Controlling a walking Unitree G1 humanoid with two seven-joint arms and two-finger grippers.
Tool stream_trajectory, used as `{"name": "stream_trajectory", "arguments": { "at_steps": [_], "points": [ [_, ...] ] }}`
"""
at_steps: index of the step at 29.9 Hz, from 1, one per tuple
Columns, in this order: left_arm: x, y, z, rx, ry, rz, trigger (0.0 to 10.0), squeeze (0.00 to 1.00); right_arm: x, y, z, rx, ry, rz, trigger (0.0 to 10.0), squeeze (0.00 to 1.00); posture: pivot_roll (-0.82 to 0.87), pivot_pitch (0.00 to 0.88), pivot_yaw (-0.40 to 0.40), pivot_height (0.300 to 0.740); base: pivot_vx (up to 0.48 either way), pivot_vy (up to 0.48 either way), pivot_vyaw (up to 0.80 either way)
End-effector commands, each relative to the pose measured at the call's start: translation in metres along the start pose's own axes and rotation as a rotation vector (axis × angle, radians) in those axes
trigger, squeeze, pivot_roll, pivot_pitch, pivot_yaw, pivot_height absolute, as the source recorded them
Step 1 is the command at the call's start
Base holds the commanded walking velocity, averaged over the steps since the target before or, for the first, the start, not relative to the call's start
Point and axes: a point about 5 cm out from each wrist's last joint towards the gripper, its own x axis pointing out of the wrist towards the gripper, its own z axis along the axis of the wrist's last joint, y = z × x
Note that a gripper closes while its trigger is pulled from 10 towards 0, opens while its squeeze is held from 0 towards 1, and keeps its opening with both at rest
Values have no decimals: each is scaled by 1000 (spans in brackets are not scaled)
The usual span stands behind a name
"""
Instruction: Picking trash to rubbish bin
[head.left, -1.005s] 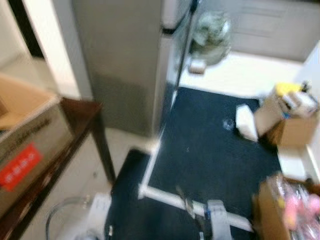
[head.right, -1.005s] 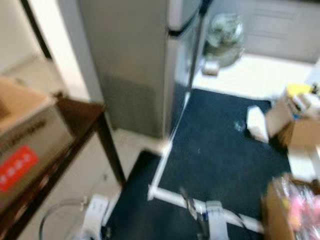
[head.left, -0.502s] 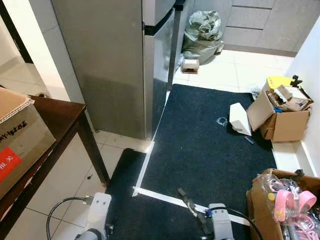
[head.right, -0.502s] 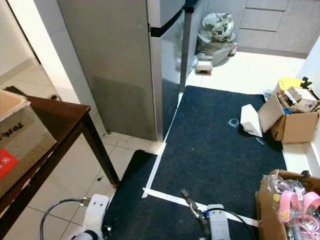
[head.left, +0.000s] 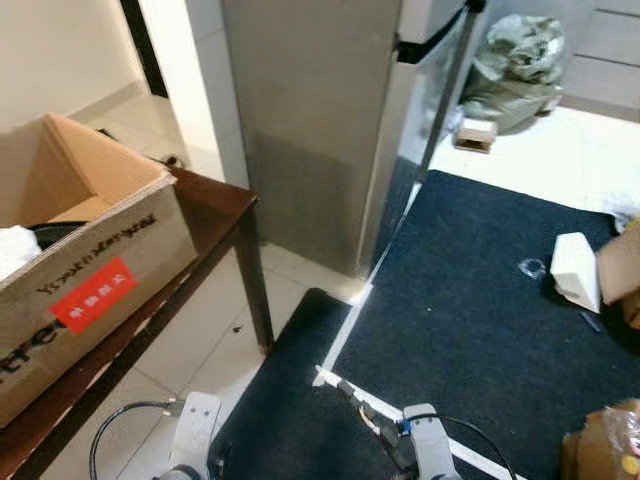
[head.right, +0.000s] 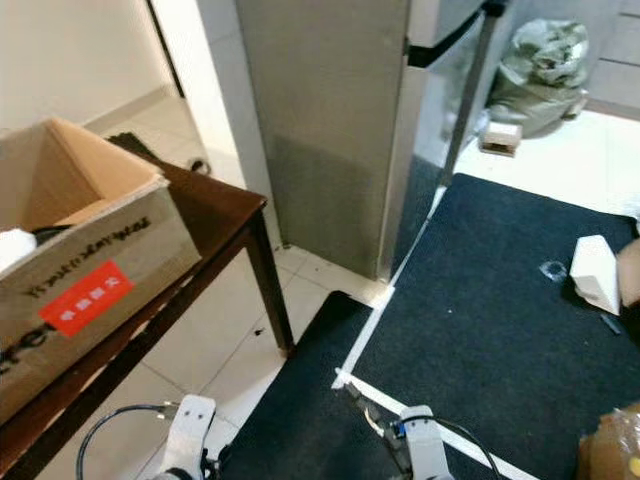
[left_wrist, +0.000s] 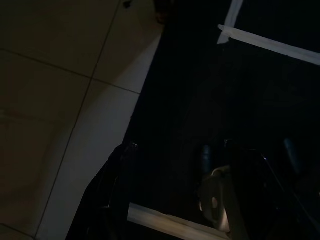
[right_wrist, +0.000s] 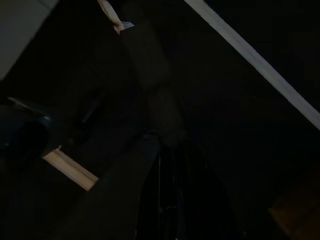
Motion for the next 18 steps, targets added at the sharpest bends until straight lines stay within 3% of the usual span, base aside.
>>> {"name": "stream_trajectory", "arguments": {
  "at_steps": [1, 18],
  "points": [
    [-3, 4, -9, 4, 32, 13, 10000, 0, 0, 2, -4, -11, 12, 12, 10000, 0, -22, 117, 3, 740, 0, 0, 800],
    [-5, 2, -10, -4, 24, 0, 10000, 0, -1, -2, -3, -32, 4, 41, 10000, 0, -24, 102, 7, 740, 0, 0, 800]
  ]
}}
